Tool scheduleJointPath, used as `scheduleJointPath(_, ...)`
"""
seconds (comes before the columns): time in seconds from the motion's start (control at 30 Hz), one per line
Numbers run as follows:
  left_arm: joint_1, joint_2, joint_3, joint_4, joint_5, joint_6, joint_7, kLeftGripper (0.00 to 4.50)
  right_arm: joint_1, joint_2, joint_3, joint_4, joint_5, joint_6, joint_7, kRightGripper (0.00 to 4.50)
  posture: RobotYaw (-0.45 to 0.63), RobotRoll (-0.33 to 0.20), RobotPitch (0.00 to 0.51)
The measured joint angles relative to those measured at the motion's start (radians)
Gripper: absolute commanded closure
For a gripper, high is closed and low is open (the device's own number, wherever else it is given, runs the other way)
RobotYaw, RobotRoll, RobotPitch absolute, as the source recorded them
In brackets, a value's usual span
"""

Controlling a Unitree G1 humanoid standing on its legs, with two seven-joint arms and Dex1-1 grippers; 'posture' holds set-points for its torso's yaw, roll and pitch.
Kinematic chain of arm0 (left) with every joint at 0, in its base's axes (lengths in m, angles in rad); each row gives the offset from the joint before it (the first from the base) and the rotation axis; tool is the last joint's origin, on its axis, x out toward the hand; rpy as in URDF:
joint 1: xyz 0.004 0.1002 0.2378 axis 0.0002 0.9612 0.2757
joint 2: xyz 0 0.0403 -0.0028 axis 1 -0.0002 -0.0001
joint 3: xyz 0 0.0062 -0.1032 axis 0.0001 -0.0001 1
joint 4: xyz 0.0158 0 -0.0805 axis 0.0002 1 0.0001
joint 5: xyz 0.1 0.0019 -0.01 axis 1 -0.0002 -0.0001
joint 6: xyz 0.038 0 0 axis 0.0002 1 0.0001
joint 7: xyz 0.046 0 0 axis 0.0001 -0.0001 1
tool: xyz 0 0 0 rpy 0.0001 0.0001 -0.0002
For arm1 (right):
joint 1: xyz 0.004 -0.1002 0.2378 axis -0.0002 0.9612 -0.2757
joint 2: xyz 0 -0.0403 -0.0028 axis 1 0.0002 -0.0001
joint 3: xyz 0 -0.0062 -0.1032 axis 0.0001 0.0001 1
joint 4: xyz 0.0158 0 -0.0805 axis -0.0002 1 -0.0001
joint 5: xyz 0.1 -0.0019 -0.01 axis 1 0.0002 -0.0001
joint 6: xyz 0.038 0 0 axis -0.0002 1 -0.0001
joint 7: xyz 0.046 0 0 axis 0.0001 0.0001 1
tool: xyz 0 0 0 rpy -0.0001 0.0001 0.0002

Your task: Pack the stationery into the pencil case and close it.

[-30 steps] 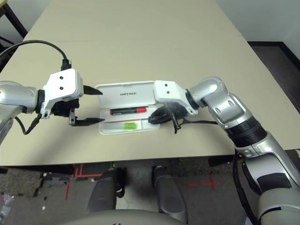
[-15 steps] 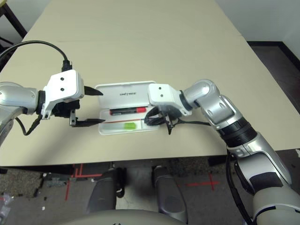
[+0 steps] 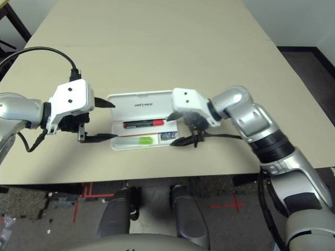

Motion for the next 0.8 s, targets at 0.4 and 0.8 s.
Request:
scheduleJointPath(0.4,0.099,0.062,0.046,0.108,0.028,-0.053,0.000,0.00,0.059,-0.184,-0.205,-0.028,0.187,0.194,0.027,0.05,-0.06,0.000,0.183)
scheduleJointPath(0.8,-0.001,-0.007,0.046,0.313,0.132,-0.242,0.072,2.41,0.085,-0.195,-0.207,-0.061,0.211,0.202,-0.010,0.00,-0.07,0.000,0.180)
